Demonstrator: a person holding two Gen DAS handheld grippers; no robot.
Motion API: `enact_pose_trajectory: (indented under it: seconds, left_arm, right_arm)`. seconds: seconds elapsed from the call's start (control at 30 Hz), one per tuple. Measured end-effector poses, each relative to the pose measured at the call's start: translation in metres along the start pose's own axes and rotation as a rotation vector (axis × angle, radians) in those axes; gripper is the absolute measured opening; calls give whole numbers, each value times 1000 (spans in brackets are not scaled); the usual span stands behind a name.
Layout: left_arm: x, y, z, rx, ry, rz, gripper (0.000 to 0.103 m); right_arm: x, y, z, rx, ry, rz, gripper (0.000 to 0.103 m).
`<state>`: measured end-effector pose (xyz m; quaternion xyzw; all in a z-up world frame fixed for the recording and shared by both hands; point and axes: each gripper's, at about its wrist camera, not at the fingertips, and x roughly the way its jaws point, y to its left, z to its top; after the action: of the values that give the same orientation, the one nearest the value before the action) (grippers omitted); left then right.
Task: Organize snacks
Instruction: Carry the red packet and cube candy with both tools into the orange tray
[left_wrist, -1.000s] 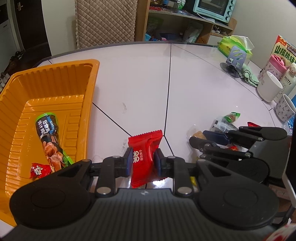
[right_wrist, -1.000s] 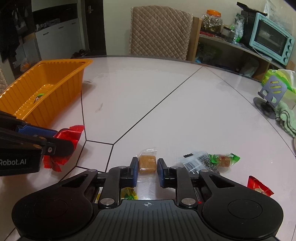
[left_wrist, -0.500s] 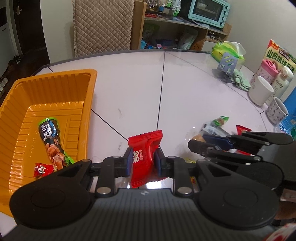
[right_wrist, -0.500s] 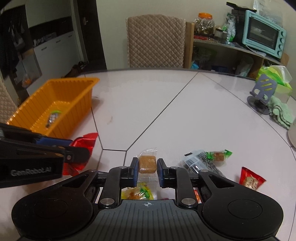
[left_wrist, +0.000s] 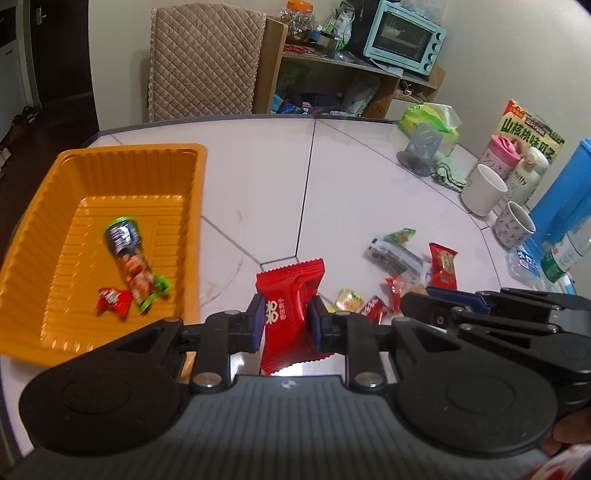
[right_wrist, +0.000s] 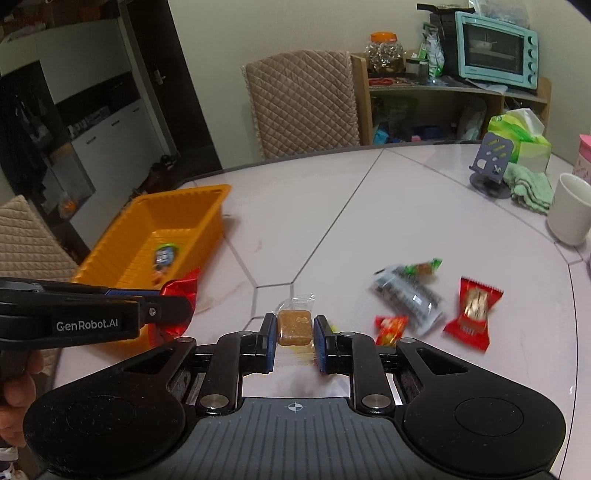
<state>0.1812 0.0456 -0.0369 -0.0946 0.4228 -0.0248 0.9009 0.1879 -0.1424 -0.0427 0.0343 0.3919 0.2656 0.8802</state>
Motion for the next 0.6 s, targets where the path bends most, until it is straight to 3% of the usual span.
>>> enact_pose_trajectory:
  seconds: [0.27, 0.6]
  left_arm:
    - [-49, 33, -23, -45, -9, 42, 23]
    - [-85, 92, -35, -123, -39, 164, 23]
  right_arm:
    - [-23, 34, -15, 4, 24, 68, 21]
    - [-9, 92, -16, -63, 53, 195, 21]
